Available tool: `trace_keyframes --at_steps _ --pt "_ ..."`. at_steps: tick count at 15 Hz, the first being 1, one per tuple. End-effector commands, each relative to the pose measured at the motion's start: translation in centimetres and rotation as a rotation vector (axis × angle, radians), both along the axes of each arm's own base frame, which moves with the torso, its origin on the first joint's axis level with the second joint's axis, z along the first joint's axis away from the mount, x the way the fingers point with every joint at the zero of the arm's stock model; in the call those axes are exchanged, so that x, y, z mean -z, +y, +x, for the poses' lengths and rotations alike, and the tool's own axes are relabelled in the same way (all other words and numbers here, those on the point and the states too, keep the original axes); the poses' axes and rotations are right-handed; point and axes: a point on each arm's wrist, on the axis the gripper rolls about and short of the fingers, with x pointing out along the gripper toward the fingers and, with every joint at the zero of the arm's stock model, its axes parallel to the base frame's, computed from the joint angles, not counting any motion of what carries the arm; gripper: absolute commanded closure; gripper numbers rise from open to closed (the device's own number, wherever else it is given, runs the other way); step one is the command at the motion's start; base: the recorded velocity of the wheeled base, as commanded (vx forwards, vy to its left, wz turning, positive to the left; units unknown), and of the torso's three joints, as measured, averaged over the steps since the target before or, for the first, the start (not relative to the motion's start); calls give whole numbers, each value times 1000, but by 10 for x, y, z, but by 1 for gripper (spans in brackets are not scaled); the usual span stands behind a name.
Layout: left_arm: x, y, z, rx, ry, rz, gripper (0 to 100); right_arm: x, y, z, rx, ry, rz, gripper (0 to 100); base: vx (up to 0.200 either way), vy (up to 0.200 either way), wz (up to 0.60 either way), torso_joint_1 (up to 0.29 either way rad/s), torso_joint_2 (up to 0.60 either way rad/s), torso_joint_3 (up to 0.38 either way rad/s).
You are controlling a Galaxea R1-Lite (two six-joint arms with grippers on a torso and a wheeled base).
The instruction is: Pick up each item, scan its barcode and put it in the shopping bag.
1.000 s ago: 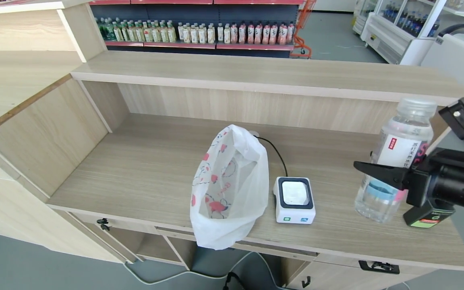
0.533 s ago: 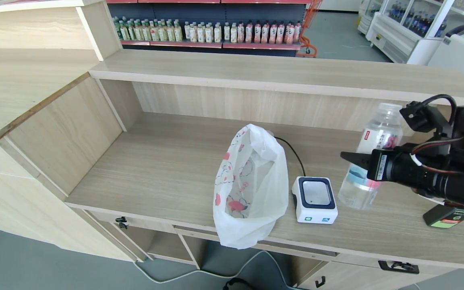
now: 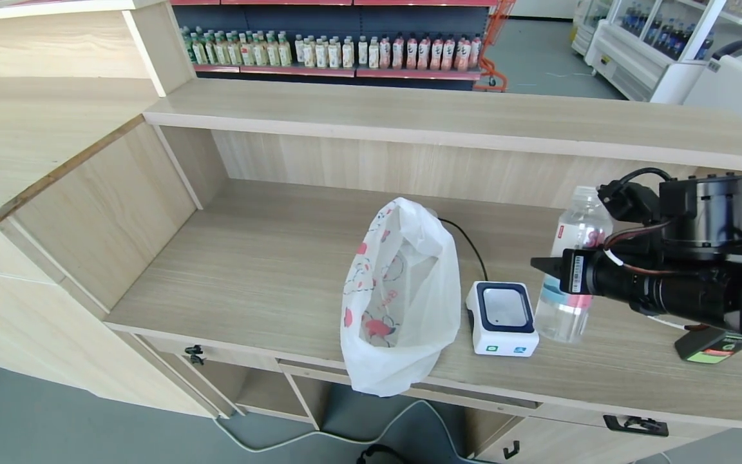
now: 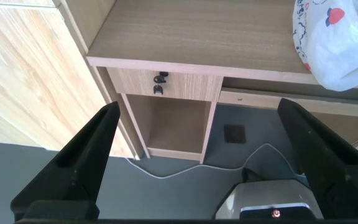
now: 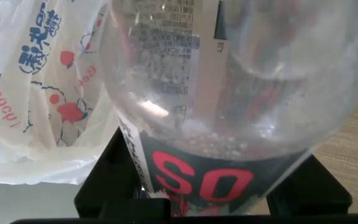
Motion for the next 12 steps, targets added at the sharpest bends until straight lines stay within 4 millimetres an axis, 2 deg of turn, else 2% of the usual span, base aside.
trace_keyframes --at_steps 1,5,12 --pt "0 0 0 0 -1 0 0 8 2 7 7 25 -11 100 0 0 0 0 0 0" --pt "0 0 0 -1 0 -1 0 20 5 15 17 60 -27 100 0 0 0 0 0 0" --pt "0 0 0 0 0 -1 0 27 9 21 28 77 -43 100 0 0 0 0 0 0"
